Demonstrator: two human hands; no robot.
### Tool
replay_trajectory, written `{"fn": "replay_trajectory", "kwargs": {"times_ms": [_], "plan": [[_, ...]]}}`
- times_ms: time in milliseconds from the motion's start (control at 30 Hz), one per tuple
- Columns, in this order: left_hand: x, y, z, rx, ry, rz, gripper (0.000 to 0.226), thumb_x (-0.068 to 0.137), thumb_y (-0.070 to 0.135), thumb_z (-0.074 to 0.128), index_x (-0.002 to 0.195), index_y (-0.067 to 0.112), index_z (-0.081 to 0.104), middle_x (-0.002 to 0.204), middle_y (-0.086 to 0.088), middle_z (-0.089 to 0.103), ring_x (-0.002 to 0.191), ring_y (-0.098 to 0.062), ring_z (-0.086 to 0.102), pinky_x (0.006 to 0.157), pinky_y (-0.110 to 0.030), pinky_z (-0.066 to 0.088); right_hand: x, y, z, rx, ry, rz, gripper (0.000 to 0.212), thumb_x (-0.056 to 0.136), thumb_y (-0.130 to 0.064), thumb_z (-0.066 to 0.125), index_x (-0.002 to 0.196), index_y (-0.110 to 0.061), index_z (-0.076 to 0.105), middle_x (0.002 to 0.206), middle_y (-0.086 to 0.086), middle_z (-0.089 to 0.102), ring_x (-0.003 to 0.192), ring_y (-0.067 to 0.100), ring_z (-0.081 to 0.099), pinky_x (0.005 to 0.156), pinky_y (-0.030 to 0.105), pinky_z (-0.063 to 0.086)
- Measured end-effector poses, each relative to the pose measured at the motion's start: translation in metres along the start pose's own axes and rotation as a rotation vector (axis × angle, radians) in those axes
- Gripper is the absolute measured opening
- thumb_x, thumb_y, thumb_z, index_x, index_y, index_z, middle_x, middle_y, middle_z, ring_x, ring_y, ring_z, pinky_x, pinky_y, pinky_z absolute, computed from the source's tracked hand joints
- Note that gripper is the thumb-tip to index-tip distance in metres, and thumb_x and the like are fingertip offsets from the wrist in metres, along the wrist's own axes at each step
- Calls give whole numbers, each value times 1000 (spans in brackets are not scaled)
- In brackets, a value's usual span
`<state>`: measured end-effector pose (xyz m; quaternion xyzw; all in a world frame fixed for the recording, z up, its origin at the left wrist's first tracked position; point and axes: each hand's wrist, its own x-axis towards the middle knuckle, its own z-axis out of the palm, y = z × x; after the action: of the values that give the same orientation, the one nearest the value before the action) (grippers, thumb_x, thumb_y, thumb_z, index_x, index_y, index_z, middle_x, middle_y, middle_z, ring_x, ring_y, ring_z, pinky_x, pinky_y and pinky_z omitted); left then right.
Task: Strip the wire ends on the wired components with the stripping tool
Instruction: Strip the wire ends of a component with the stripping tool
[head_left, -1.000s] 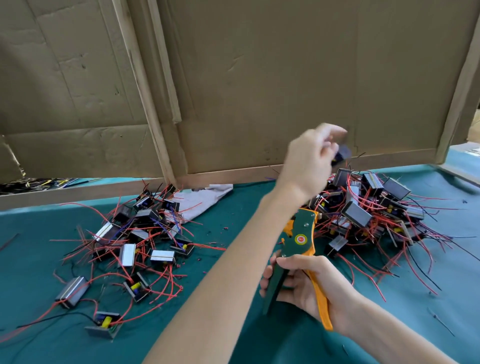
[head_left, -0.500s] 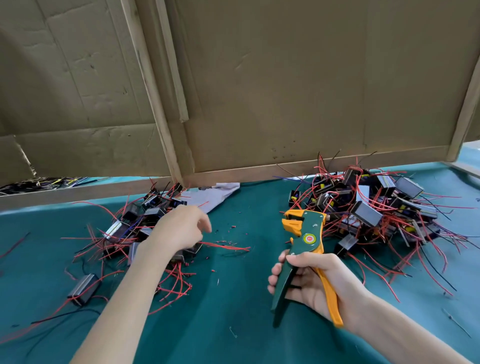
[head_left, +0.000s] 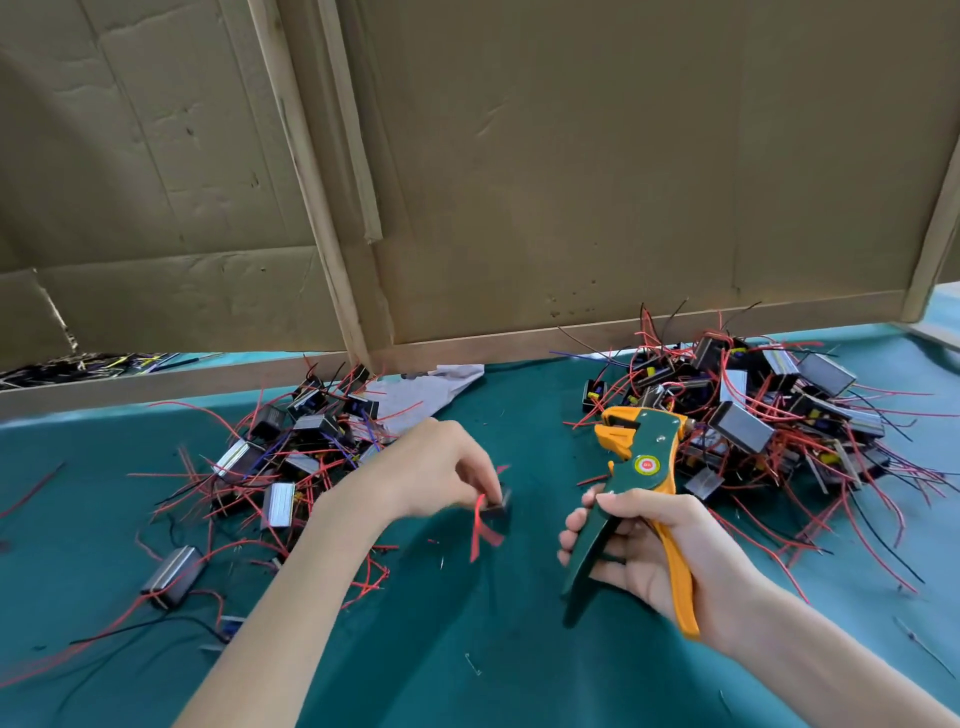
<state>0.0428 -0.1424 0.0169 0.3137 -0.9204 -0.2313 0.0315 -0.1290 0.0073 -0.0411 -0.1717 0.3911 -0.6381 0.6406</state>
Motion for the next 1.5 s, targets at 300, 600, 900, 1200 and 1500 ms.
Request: {"fn": "replay_trajectory", "kwargs": {"times_ms": [300, 600, 900, 1200, 1500], "plan": [[-9, 14, -4, 165, -177, -112, 40, 78, -2, 45, 72, 25, 74, 68, 11, 67, 55, -3, 52, 56, -20, 42, -1, -10, -2, -4, 47, -71, 26, 65, -5, 63, 89, 3, 58, 78, 23, 65, 70, 37, 68, 63, 46, 59], [15, 12, 39, 37, 96, -156, 24, 82, 46, 64, 86, 23, 68, 95, 1, 70, 92, -19, 63, 84, -33, 51, -3, -9, 0, -25, 46, -68, 23, 66, -5, 62, 88, 3, 59, 78, 24, 64, 71, 37, 68, 62, 45, 59], [20, 2, 53, -627, 156, 54, 14, 84, 16, 73, 78, 20, 60, 78, 2, 67, 70, -9, 57, 74, -22, 45, -2, -10, -3, -55, 30, -77, 29, 63, -7, 66, 90, 3, 59, 80, 24, 64, 73, 37, 67, 66, 46, 59], [19, 14, 43, -1037, 338, 104, 8, 83, 24, 67, 85, 16, 70, 77, 11, 69, 69, -5, 58, 65, -20, 50, -5, -7, 1, -181, -47, -120, 31, 65, 0, 70, 94, 4, 61, 81, 26, 63, 73, 39, 66, 67, 46, 58], [16, 19, 38, -1041, 318, 155, 16, 81, 31, 63, 88, 22, 75, 94, -6, 73, 92, -21, 66, 83, -45, 54, -7, -4, 3, -283, -99, -136, 18, 69, -7, 66, 85, 1, 67, 79, 28, 63, 72, 41, 65, 70, 49, 57]]}}
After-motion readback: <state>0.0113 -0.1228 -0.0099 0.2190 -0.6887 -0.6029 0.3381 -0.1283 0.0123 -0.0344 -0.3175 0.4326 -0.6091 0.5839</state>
